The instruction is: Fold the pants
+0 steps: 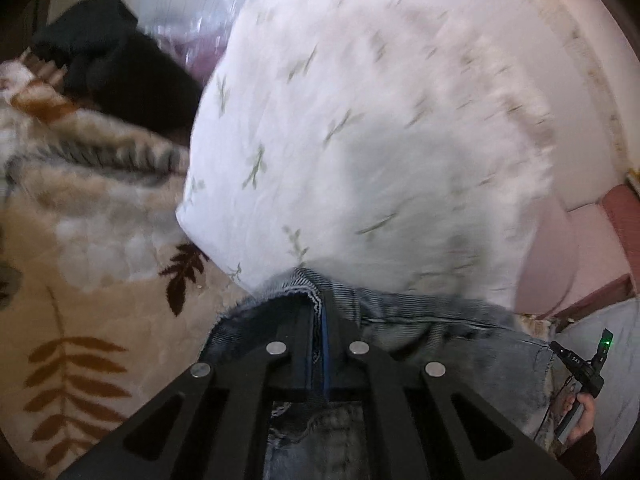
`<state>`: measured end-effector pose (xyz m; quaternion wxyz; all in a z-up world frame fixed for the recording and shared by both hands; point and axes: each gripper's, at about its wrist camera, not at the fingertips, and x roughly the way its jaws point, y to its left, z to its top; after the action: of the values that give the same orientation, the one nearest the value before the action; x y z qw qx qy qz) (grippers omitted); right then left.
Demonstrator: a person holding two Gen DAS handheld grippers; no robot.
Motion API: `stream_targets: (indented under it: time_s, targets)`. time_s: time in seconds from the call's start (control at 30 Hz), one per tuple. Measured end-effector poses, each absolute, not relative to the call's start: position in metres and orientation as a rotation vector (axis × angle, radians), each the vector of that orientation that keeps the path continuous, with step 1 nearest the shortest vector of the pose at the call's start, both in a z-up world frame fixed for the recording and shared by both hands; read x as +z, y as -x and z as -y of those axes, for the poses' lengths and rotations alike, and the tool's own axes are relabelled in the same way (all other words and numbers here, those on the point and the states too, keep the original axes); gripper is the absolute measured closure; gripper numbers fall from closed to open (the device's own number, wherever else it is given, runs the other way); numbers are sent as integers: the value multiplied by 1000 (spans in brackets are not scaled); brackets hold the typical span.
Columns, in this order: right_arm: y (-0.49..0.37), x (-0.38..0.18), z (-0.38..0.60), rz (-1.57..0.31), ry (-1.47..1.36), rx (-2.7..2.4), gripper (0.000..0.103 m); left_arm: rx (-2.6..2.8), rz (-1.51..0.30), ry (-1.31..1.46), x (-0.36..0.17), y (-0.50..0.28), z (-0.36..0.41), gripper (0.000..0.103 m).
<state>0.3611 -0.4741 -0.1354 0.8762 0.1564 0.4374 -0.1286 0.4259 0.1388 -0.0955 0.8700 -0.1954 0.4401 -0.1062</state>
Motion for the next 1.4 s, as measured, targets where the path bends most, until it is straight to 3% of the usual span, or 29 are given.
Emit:
stream_targets:
  time_s: [0.27, 0.53, 0.87, 1.13, 1.23, 1.4]
  targets:
    - [-289, -55, 453, -778, -319, -227, 90, -307, -830, 443, -17, -356, -173, 99]
    - [-198, -27, 453, -729, -375, -230, 90, -341, -834, 444, -6, -263, -195, 99]
    - [-74, -59, 455, -768, -492, -218, 90, -342, -947, 405, -65, -161, -221, 99]
    - [-24, -114, 446, -856, -548, -250, 90, -305, -1047, 447, -123, -127, -234, 98]
    - [-12, -136, 449, -898, -588, -246, 88, -275, -1079, 426, -131, -125, -237, 93]
    - [-9, -141, 454, -982, -596, -237, 66, -122, -981, 334, -99, -110, -250, 91]
